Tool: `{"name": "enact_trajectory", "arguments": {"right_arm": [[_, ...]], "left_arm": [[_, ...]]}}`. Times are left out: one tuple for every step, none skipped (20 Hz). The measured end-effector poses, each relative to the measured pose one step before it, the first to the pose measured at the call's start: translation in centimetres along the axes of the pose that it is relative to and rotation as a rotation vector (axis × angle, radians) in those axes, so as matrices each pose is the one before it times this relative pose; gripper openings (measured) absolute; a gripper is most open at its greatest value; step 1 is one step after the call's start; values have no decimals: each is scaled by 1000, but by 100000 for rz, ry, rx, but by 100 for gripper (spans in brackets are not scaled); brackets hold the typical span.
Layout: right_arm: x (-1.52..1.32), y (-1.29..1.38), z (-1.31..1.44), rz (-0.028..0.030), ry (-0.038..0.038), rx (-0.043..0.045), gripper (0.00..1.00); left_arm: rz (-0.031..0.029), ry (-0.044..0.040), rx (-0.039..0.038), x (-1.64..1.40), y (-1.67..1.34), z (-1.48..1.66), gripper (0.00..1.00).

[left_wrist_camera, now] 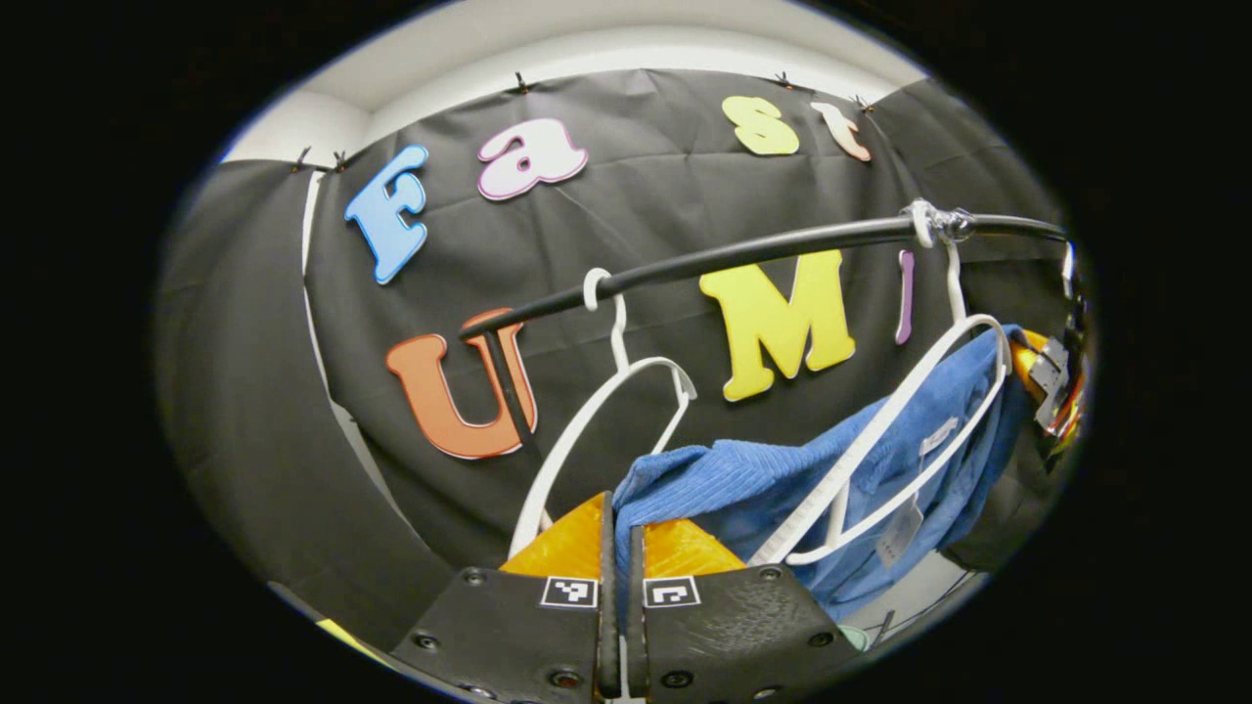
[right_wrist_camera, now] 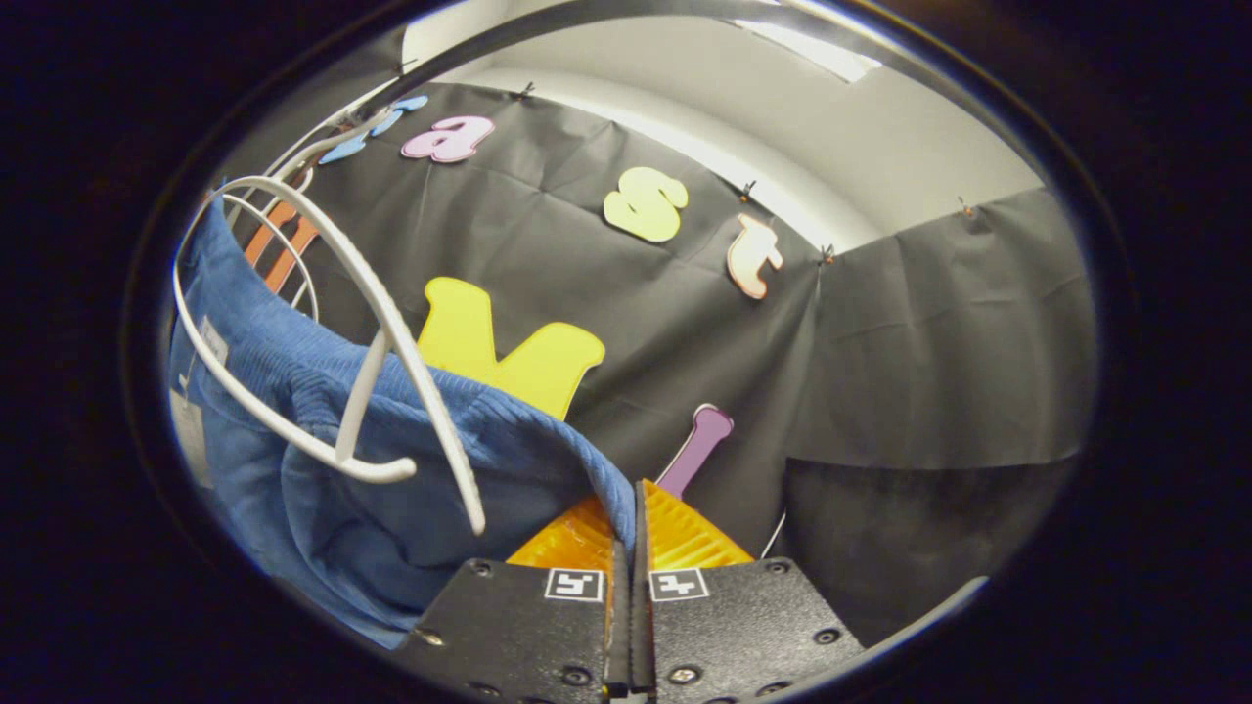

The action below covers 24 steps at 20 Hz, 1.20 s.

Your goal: Grasp the clothes on the hanger with both hands and then place them into the laundry hamper below.

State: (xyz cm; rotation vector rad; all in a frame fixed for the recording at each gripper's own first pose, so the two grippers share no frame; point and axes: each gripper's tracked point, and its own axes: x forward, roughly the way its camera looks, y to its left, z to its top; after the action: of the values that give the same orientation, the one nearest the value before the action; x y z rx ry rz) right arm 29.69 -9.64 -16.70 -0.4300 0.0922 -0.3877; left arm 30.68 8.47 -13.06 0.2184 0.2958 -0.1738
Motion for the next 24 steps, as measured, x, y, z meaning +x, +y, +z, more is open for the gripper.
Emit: {"name": "enact_trajectory", "arguments": {"right_arm": [[-166,127,-533,554,728,-282,4],[-109,134,-319,346,228,-840,4],[-131,14,-379,127,285,-759,4],[-213,82,-280,177,198,-510,4],[-325,108,-173,222,423,-6,4],[-399,195,-399,699,769,82,4],[-132,56,-346,467,650,241,4],[-158,172,-252,666,872,264,4],[-250,191,-461,687,1153,524,4],[-300,287,-430,957,1426,596,4],[-410,339,-474,1242,1672,1037,5],[-321,390,-439,1457,1562,1110,5],[-376,320,-520,1336,1607,716,5],[-418,462,-476,1465,1614,396,4],[-366,427,-467,1243,1556,172,4],[-387,342,-522,1419,1507,161,4],[-627,562,-566,1479,1565,167,4],[-498,524,-461,1376,1505,6,4],[-418,395,-671,1419,1641,124,4],[-403,296,-518,1065,1627,229,4],[-402,314,-547,993,1713,402,4],[-400,347,-463,953,1641,713,4],[-303,380,-399,1343,1472,845,4],[-408,354,-378,1084,1203,850,4]], "left_arm": [[-440,357,213,114,-272,-435,3],[-487,526,194,150,-213,-406,3],[-425,97,75,185,-208,-296,3],[-561,-239,-350,49,10,-267,3],[-141,-7,-620,-105,-110,-283,3],[-82,-77,-1246,-183,-281,-389,3],[-130,117,-1434,-320,-377,-243,3],[58,60,-1265,-1,-114,-158,3],[502,107,-676,-76,-51,-342,3],[506,309,-685,-230,-7,-488,3],[105,295,-497,-314,-220,-366,3],[-365,743,-840,-395,-232,-596,3],[-134,865,-151,-273,-249,-469,3],[311,1130,-267,-141,-156,-653,3],[63,975,-163,-175,-153,-553,3],[-44,1478,-416,-193,-242,-727,3],[38,1486,-592,-244,-260,-751,3],[-372,1557,-642,-272,-247,-796,3],[149,1504,-767,-280,-143,-822,3],[-230,1297,-710,-338,-214,-759,3],[110,1435,-1055,-331,-113,-779,3],[95,1354,-632,-259,-165,-738,3],[459,1345,-499,-305,-14,-674,3],[-181,1089,-254,-240,-380,-677,3]]}}
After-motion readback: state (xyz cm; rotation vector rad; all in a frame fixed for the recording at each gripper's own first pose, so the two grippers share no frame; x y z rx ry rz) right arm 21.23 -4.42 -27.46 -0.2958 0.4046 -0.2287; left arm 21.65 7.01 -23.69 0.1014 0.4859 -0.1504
